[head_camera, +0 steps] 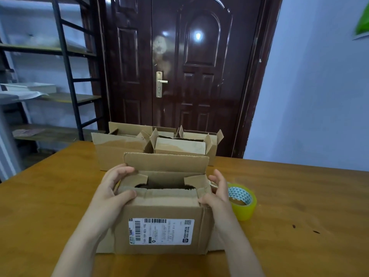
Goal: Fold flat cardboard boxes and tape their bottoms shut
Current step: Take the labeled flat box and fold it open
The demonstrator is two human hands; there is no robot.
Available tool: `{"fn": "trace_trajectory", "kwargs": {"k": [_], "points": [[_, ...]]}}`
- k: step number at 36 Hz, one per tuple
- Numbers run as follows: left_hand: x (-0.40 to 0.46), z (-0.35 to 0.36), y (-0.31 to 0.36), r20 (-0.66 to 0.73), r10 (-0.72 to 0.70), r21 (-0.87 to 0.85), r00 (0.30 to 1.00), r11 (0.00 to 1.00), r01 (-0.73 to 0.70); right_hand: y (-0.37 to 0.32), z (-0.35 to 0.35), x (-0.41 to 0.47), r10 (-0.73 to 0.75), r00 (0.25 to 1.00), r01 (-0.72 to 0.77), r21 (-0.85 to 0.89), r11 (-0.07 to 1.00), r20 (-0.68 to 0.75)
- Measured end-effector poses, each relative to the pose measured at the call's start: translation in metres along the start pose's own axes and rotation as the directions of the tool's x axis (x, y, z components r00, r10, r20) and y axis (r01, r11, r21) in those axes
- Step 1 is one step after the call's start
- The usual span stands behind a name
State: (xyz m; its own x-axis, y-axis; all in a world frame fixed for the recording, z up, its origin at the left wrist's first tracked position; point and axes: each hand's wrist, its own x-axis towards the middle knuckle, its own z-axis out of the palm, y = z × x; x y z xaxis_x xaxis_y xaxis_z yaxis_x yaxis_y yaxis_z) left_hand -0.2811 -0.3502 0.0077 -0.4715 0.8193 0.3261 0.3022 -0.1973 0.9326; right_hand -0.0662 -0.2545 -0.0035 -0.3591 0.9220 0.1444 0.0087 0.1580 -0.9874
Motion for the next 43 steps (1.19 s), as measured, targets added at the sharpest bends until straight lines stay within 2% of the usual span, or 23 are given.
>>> {"fn": "trace_trajectory", "kwargs": {"k": [6,11,13,21,30,37,43], "points": [[0.003,0.000,0.002,-0.087,0.037,0.091,0.996,0.995,-0.029,-0.007,-0.002,0.026,0.056,0.998,-0.055,-0.101,0.993,0.014],[0.012,-0.011,0.005,0.028,-0.085,0.081,0.996,0.993,0.083,-0.009,0.008,0.031,-0.011,0.997,0.031,-0.257,0.966,0.082],[0.015,-0.013,0.007,0.066,-0.110,0.085,0.992,0.991,0.104,-0.007,0.012,0.033,-0.022,0.997,0.038,-0.239,0.970,0.072],[0.019,-0.026,-0.001,0.062,0.068,0.195,0.996,0.978,-0.079,0.001,0.030,0.040,-0.089,0.993,0.100,-0.150,0.984,0.077],[0.025,-0.033,-0.003,0.011,0.028,0.277,1.000,0.960,-0.030,0.008,0.041,0.040,-0.093,0.995,0.097,-0.086,0.992,0.045],[0.029,-0.024,0.001,-0.054,0.080,0.414,0.995,0.909,-0.050,0.010,0.038,0.047,-0.114,0.992,0.119,-0.094,0.988,0.061],[0.042,-0.023,-0.002,0.023,0.167,0.595,0.986,0.790,-0.147,0.008,0.037,0.049,-0.145,0.988,0.149,-0.115,0.982,0.047]]}}
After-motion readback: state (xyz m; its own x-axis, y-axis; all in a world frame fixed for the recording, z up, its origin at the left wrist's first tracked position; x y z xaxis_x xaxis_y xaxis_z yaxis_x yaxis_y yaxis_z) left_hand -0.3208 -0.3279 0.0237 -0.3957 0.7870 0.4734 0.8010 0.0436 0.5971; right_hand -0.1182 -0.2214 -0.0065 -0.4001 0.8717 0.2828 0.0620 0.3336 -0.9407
